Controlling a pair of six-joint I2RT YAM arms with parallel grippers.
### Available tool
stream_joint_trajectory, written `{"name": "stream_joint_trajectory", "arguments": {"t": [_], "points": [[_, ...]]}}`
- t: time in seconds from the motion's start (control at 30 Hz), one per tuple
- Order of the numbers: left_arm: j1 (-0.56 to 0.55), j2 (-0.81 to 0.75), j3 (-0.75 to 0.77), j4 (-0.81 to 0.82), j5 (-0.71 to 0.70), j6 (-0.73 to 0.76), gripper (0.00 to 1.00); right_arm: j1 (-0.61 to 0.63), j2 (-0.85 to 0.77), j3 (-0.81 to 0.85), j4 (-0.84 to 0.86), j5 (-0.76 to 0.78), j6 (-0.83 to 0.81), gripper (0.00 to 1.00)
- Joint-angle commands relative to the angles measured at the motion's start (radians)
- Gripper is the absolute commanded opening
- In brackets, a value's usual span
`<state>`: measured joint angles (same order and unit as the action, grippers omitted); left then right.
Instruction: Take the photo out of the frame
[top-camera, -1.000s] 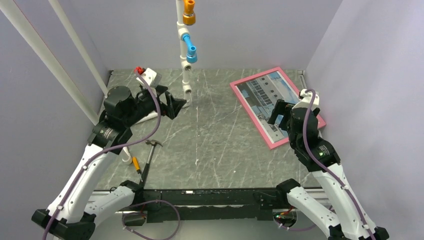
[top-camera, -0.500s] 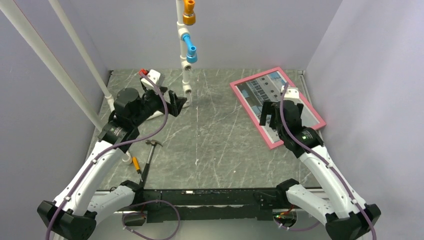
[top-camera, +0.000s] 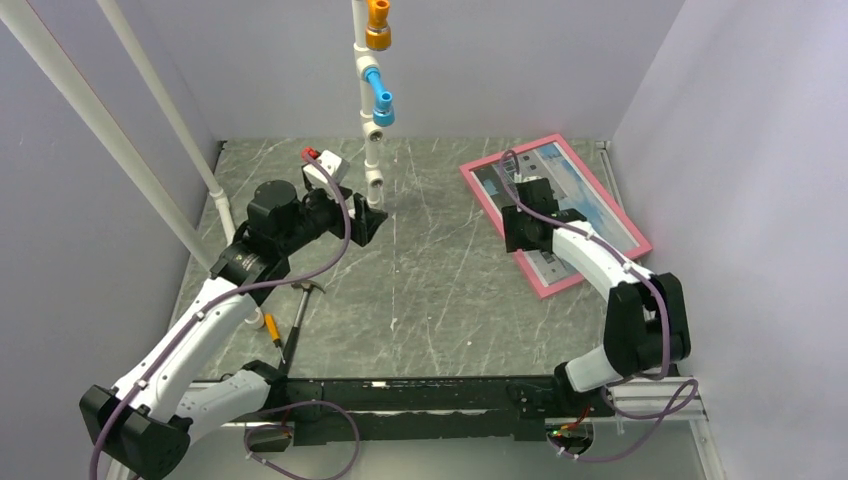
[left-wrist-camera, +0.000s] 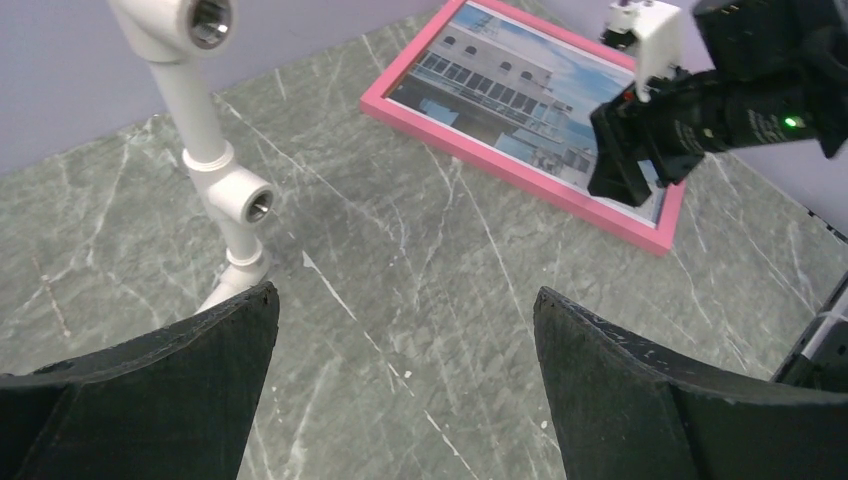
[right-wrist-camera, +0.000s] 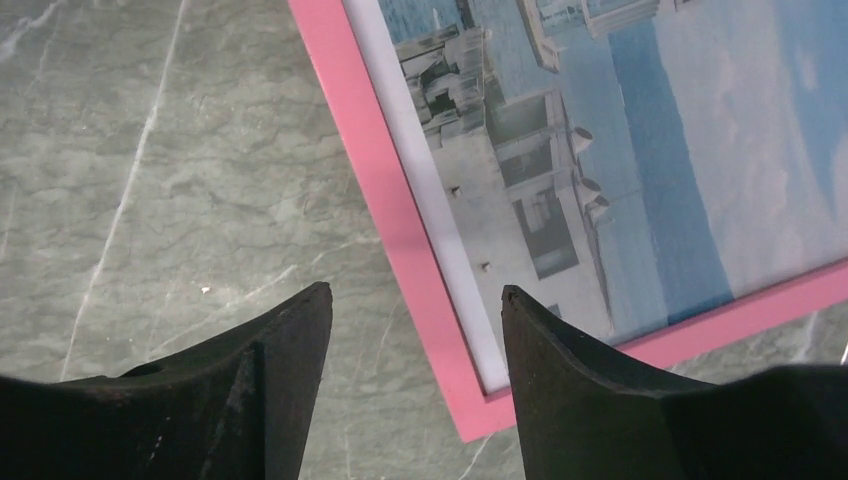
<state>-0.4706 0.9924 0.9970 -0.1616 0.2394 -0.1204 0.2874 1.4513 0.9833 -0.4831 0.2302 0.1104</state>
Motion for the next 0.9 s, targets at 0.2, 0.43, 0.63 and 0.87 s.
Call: {"name": "stream_joint_trajectory", "arguments": {"t": [0.2, 0.43, 0.63, 0.87], "points": [[-0.038, 0.031, 0.006, 0.035, 0.04, 0.003, 0.99, -0.07, 0.114, 0.101, 0.061, -0.169, -0.097, 0.57], [-0.042, 0.04, 0.005, 0.039, 0.054, 0.002, 0.99, -0.077, 0.211, 0.16, 0.066, -0.184, -0.149, 0.52], [-0.043, 0.052, 0.008, 0.035, 0.047, 0.008, 0.99, -0.087, 0.297, 0.193, 0.053, -0.155, -0.153, 0.47], [-0.043, 0.077, 0.013, 0.037, 0.066, 0.0, 0.99, -0.08, 0.33, 0.186, 0.057, -0.16, -0.138, 0.37]]}}
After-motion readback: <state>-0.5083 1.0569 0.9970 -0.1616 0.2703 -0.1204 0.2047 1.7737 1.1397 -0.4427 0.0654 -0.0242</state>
